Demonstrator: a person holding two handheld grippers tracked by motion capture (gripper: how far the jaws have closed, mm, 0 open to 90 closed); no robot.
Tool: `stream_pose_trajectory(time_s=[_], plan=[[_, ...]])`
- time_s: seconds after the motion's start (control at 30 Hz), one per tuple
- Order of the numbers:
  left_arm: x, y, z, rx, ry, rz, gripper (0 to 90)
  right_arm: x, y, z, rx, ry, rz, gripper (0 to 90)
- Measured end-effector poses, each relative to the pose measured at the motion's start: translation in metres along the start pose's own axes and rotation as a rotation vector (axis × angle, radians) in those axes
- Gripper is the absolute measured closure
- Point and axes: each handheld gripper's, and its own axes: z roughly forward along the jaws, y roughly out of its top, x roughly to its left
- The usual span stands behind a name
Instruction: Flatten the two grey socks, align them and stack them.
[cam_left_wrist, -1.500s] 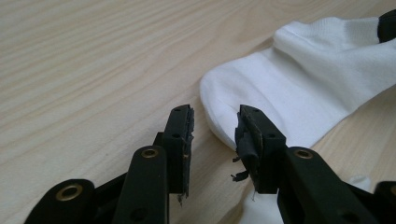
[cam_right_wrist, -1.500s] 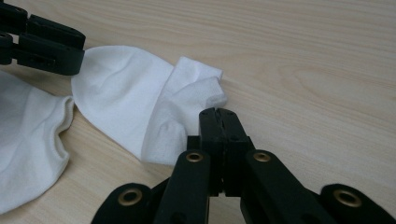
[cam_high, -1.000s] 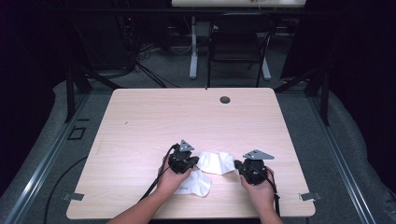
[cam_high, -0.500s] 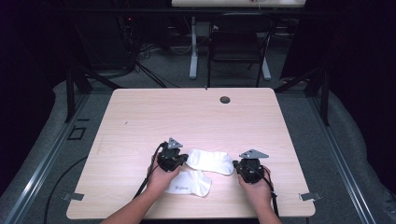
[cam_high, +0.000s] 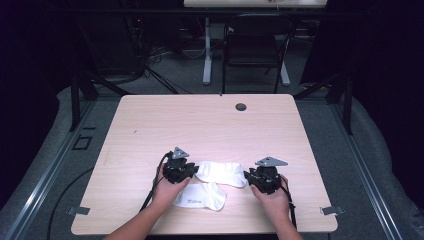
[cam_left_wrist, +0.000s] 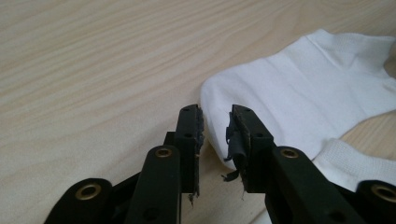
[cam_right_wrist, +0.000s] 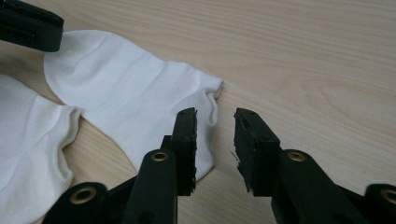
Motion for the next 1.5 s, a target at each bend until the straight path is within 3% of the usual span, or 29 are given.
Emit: stream_pose_trajectory(time_s=[0.1,0.3,0.47,0.5,0.6,0.87,1.03,1.17,1.5], plan=[[0.0,0.002,0.003,-0.003,-0.007,-0.001,71.6,0.001,0.003,0.003,0.009,0.01,-0.008,64.3],[-0.003,0.0,0.011,0.032,-0.002,0.013,76.6,-0.001,0.002,0.011,0.041,0.02,0.004,65.3],[-0.004,0.0,0.014,0.043,0.002,0.019,85.7,0.002,0.002,0.014,0.052,0.042,0.014,75.8],[-0.003,0.0,0.014,0.045,0.001,0.023,88.2,0.003,0.001,0.016,0.065,0.033,-0.002,83.0],[-0.002,0.0,0.012,0.052,-0.005,0.024,88.9,0.004,0.001,0.017,0.073,0.027,-0.005,86.3],[0.001,-0.001,0.009,0.047,-0.005,0.026,89.3,0.002,0.003,0.019,0.072,0.045,0.004,87.1],[0.006,0.002,0.003,0.031,-0.01,0.002,89.3,0.001,0.007,0.021,0.07,0.072,0.027,87.3],[0.013,0.003,-0.002,0.013,-0.021,-0.036,89.4,0.004,0.015,0.018,0.046,0.081,0.011,87.4],[0.011,0.006,-0.021,-0.018,-0.021,-0.003,89.4,0.015,0.029,0.011,-0.001,0.113,0.006,87.4]])
